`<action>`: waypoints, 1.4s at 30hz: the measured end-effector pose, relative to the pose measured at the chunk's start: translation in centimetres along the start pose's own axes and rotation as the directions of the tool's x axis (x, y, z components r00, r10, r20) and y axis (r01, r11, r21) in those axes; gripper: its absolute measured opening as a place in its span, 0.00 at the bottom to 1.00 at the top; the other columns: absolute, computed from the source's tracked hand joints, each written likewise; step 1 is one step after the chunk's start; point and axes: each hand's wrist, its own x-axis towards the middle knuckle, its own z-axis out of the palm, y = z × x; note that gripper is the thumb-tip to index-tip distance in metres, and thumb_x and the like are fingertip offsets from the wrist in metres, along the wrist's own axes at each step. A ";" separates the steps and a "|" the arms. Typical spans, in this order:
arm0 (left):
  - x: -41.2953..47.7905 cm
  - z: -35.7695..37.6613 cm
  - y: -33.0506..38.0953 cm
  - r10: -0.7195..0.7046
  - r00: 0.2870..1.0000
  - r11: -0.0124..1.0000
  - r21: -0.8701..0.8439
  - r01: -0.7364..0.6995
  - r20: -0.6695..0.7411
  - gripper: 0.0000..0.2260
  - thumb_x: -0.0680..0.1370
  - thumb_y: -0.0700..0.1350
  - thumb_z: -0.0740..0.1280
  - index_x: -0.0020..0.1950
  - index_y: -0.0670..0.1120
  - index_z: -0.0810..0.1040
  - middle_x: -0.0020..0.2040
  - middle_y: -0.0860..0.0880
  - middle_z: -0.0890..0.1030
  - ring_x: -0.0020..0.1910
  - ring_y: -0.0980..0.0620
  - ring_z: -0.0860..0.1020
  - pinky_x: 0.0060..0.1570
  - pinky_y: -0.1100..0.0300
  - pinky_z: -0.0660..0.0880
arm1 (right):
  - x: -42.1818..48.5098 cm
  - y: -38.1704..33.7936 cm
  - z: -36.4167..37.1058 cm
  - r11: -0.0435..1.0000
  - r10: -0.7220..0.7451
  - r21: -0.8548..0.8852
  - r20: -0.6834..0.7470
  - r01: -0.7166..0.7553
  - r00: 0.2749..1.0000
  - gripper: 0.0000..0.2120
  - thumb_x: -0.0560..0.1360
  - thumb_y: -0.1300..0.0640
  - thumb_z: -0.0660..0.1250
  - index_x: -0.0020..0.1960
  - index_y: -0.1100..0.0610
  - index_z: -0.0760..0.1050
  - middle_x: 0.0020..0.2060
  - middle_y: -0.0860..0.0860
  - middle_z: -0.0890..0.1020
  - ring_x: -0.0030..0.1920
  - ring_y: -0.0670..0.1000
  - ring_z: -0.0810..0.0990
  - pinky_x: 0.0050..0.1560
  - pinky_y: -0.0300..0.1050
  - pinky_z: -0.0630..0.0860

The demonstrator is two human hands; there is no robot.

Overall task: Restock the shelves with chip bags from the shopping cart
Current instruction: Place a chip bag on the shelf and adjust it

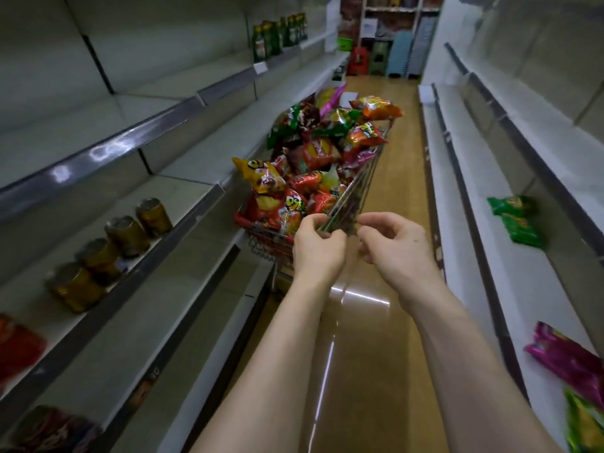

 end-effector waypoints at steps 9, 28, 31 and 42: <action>10.9 0.0 -0.3 -0.084 0.992 0.996 -0.041 0.080 -0.097 0.16 0.78 0.43 0.66 0.65 0.50 0.71 0.51 0.50 0.77 0.49 0.50 0.80 0.52 0.51 0.80 | 11.2 1.5 4.8 1.000 0.024 0.002 0.103 -0.024 0.994 0.09 0.78 0.59 0.65 0.56 0.52 0.80 0.46 0.50 0.81 0.47 0.48 0.80 0.41 0.40 0.76; 39.5 1.4 -1.9 -0.359 0.933 0.933 -0.011 0.359 0.022 0.16 0.78 0.42 0.66 0.66 0.49 0.72 0.57 0.47 0.76 0.53 0.48 0.78 0.53 0.52 0.79 | 36.9 6.7 13.0 0.943 0.326 -0.020 -0.140 -0.332 0.935 0.08 0.78 0.59 0.65 0.56 0.54 0.78 0.50 0.53 0.81 0.52 0.54 0.80 0.56 0.55 0.79; 41.5 2.8 -2.9 -0.389 0.921 0.921 0.001 0.389 0.040 0.16 0.79 0.41 0.65 0.66 0.48 0.71 0.48 0.51 0.75 0.42 0.55 0.76 0.37 0.62 0.76 | 39.8 8.2 13.2 0.931 0.359 -0.010 -0.152 -0.365 0.921 0.09 0.79 0.57 0.66 0.58 0.54 0.77 0.52 0.53 0.80 0.51 0.52 0.80 0.55 0.52 0.79; 44.1 6.7 -9.3 -0.708 0.702 0.706 0.075 0.704 0.079 0.16 0.78 0.54 0.66 0.61 0.47 0.74 0.60 0.46 0.77 0.60 0.44 0.74 0.61 0.45 0.74 | 47.9 14.8 14.5 0.865 0.465 -0.153 -0.118 -0.479 0.878 0.19 0.76 0.48 0.68 0.62 0.59 0.77 0.54 0.55 0.81 0.50 0.56 0.80 0.54 0.54 0.78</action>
